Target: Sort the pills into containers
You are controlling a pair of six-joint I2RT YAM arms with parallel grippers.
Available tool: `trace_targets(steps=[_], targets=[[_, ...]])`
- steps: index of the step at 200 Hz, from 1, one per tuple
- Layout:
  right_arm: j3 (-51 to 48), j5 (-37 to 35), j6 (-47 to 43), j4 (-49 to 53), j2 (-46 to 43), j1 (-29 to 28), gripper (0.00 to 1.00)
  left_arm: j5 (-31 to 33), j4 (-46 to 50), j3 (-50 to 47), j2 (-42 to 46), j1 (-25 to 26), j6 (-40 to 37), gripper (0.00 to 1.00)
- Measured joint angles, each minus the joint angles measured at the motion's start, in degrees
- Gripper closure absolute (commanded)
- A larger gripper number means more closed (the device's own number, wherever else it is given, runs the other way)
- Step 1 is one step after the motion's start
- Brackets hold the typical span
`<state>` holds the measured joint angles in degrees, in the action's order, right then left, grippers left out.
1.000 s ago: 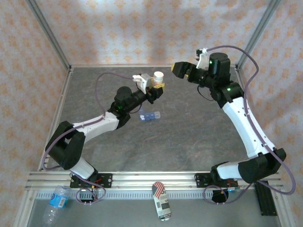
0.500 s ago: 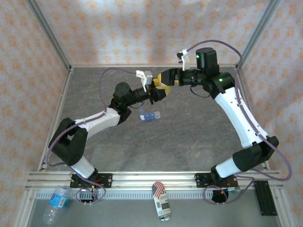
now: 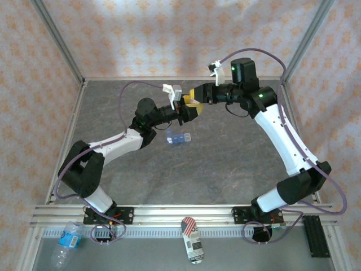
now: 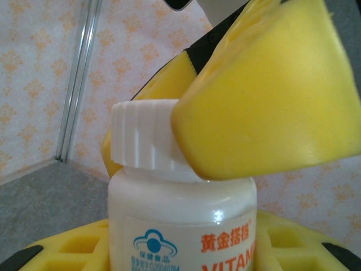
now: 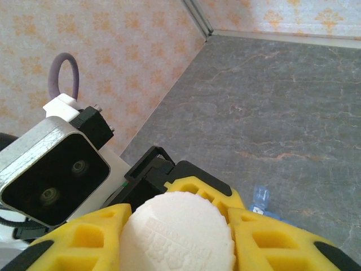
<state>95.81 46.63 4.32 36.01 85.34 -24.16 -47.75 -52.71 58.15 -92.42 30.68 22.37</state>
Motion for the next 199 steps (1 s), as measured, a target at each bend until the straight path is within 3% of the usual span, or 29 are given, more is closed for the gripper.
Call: trace_targets(steps=[49,64,92,104,110,113,151,199], targets=[[-8.09,-10.84,5.57,-8.46,-2.84,-2.75,0.87,3.58,7.34,0.00,0.13,-0.02,-3.82,1.00],[-10.10,-13.51,7.34,-10.23,-3.45,-3.39,0.87,5.03,9.88,0.00,0.35,0.04,-6.14,0.91],[-10.78,-16.33,8.92,-11.47,-3.52,-4.20,0.87,8.02,11.76,-0.02,0.85,0.07,-9.03,0.59],[-10.78,-17.22,9.20,-11.89,-3.54,-4.50,0.87,9.20,12.00,-0.13,1.25,0.09,-10.19,0.27],[-10.78,-18.12,9.84,-12.02,-3.54,-4.70,0.87,9.86,11.98,-0.24,1.46,0.09,-11.15,0.04],[-10.80,-18.45,10.14,-12.07,-3.54,-4.74,0.87,10.23,12.04,-0.28,1.60,0.09,-11.50,0.01],[-12.52,-23.67,11.43,-13.29,-3.54,-4.76,0.87,11.37,12.66,-4.33,5.14,0.46,-16.06,0.00],[-20.31,-33.05,11.52,-18.14,-3.72,-4.39,0.87,13.44,15.39,-15.98,16.13,0.46,-18.67,0.00]])
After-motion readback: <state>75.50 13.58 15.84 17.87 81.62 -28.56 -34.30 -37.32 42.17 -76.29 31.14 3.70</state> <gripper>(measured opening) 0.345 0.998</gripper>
